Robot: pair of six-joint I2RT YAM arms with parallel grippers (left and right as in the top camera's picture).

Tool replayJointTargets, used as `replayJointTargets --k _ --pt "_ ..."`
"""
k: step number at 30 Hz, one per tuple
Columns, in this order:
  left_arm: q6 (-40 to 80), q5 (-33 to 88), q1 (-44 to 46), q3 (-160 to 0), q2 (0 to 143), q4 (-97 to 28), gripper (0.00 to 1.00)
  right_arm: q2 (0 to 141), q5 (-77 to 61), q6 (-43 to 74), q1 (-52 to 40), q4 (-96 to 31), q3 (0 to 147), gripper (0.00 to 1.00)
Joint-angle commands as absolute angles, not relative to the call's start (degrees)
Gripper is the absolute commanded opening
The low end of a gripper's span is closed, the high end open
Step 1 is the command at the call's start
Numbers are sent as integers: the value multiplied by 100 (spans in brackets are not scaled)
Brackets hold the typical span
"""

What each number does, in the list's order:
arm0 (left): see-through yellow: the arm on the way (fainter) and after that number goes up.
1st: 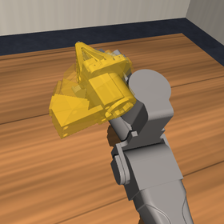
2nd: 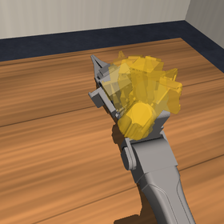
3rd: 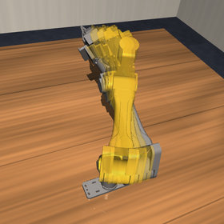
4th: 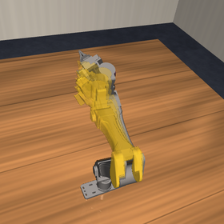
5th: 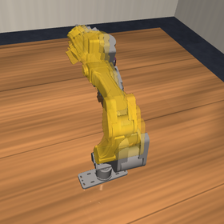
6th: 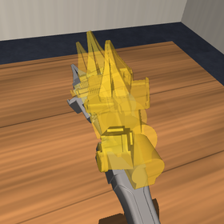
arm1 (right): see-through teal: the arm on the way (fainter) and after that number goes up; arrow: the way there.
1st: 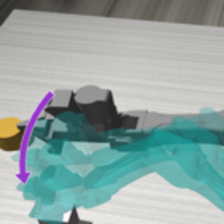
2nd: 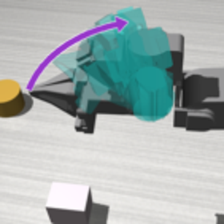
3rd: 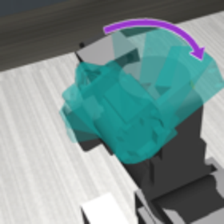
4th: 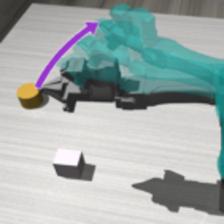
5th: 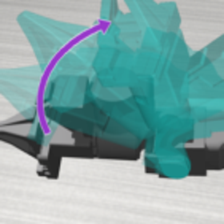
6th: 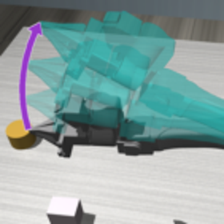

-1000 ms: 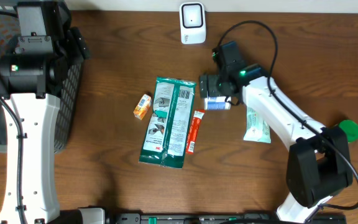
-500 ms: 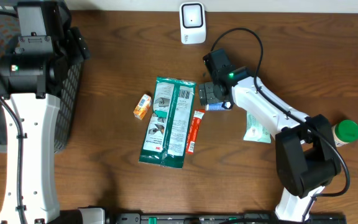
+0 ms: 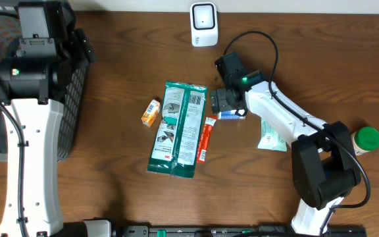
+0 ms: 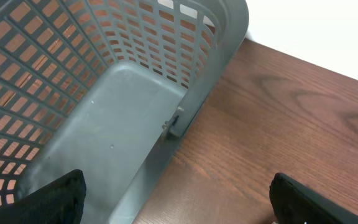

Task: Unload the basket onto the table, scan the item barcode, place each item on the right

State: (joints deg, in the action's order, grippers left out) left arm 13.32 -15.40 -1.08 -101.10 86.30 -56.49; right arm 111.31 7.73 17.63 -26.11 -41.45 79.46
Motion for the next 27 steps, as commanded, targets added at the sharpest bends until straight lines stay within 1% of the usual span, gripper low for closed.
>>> replayJointTargets --k 1,12,24,27 --pt "1343 -1636 -132 -10149 8637 -5645 90 11122 528 1900 -2711 -4246 8075 99" --pt "1343 -1634 -132 -10149 8637 -5645 90 11089 519 2003 -2722 -5301 8667 99" --pt "1343 -1636 -132 -10149 8637 -5645 90 11091 506 2246 -2860 -5356 8455 99" --pt "1343 -1634 -132 -10149 8637 -5645 90 11091 508 2305 -2862 -5384 8447 97"
